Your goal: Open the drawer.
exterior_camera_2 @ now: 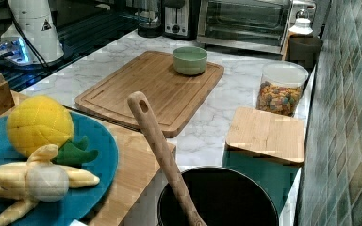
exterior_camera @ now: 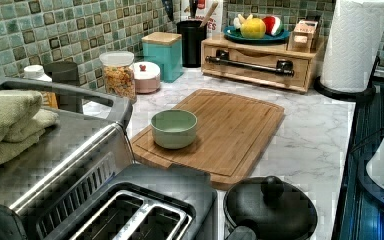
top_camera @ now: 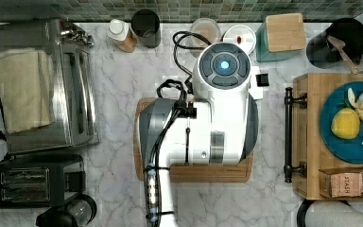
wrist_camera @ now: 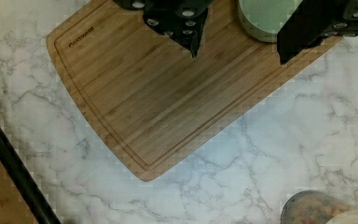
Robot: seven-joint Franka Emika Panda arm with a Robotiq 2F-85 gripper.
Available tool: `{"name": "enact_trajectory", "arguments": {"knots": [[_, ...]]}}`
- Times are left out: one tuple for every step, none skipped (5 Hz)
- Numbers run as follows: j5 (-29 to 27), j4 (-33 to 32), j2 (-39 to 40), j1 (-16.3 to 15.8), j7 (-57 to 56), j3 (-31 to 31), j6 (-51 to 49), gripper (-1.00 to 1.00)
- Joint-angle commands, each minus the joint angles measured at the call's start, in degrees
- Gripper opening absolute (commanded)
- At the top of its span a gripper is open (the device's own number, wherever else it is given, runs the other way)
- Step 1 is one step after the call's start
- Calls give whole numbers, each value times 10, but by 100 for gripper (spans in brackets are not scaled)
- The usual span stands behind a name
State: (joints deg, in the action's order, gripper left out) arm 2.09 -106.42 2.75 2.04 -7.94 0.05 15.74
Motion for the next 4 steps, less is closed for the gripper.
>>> {"name": "enact_trajectory", "arguments": {"knots": [[1, -6, 0, 1, 0, 0, 0, 100], [28, -13, 4, -4, -4, 5, 17, 100], [65, -17, 10, 6, -75, -3, 16, 100], [74, -58, -3, 38, -184, -21, 71, 100]]}}
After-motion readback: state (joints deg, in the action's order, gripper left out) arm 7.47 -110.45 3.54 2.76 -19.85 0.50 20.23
